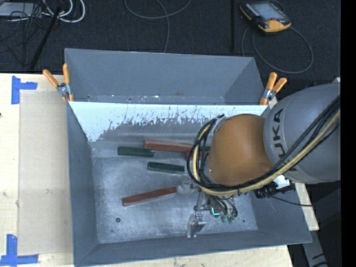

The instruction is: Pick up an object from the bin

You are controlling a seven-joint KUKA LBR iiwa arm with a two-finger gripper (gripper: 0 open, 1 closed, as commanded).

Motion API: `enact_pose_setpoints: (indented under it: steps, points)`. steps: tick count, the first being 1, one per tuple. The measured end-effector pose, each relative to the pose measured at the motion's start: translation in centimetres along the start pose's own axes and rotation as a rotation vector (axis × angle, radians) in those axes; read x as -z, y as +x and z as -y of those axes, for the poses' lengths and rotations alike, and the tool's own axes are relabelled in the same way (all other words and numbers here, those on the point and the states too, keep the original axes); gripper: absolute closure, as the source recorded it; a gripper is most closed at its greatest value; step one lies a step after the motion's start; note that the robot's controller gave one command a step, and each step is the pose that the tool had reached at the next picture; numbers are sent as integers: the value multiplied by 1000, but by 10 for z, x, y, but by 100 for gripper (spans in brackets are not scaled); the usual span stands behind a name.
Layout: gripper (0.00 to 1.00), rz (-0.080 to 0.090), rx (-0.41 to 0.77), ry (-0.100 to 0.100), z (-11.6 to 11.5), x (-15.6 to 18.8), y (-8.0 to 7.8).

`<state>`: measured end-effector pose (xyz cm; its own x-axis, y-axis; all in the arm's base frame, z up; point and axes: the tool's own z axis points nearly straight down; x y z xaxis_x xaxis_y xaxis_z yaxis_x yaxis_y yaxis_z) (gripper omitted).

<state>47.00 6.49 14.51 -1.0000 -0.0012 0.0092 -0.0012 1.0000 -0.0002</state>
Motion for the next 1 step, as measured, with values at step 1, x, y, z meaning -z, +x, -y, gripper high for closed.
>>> enact_pose_setpoints:
  steps: [1]
  points:
    - [0, 7, -2, -1, 0, 3, -2]
